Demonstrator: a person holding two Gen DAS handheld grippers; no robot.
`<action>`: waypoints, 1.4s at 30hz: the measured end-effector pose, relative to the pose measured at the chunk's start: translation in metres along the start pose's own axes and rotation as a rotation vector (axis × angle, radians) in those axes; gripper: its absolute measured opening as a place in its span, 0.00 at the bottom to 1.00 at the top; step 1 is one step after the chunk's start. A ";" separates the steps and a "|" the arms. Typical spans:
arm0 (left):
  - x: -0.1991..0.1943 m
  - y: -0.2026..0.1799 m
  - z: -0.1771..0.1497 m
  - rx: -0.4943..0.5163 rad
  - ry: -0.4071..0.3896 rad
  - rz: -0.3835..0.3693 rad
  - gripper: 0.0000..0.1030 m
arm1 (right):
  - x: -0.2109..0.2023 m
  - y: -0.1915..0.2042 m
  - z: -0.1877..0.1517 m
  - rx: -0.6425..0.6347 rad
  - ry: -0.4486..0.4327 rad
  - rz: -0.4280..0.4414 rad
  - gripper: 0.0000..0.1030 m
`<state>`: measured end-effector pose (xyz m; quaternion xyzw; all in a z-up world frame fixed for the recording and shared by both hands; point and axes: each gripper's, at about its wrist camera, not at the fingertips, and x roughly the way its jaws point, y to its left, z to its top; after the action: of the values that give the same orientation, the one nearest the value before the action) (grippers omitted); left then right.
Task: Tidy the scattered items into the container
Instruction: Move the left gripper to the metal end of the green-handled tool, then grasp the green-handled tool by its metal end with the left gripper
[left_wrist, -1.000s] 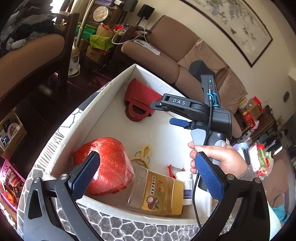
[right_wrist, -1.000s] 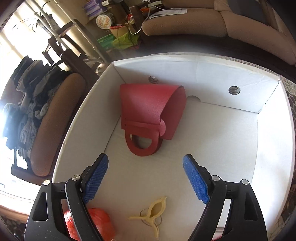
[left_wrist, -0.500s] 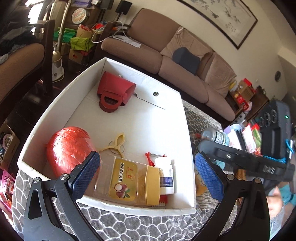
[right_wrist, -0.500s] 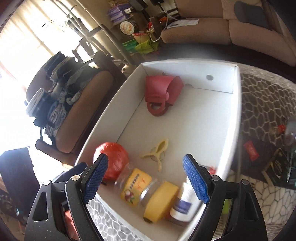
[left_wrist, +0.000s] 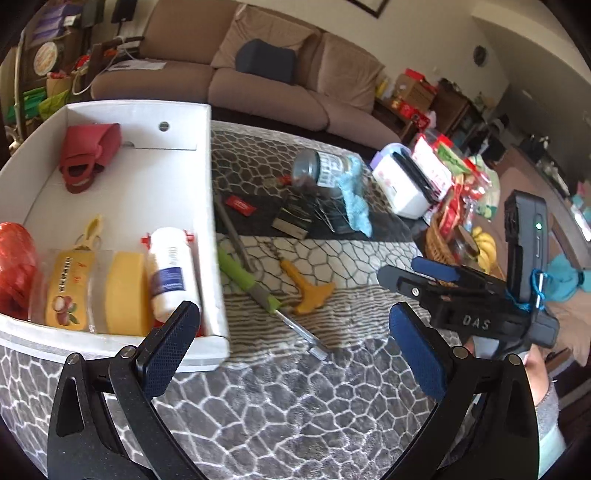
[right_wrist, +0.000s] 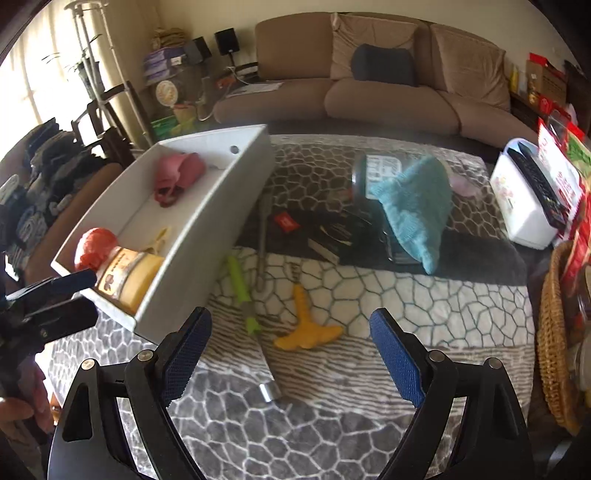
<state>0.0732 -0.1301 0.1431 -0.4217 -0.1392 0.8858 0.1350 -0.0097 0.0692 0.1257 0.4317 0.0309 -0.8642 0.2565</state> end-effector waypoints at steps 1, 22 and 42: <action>0.008 -0.010 -0.005 0.024 0.010 0.016 1.00 | 0.001 -0.015 -0.006 0.052 -0.004 0.006 0.87; 0.153 -0.037 -0.053 0.078 0.236 0.323 0.96 | 0.006 -0.103 -0.033 0.252 -0.005 -0.002 0.87; 0.117 -0.018 -0.043 -0.050 0.175 0.207 0.12 | 0.005 -0.072 -0.030 0.181 0.019 0.002 0.87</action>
<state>0.0381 -0.0660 0.0405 -0.5128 -0.1048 0.8509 0.0437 -0.0241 0.1376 0.0914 0.4613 -0.0454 -0.8590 0.2172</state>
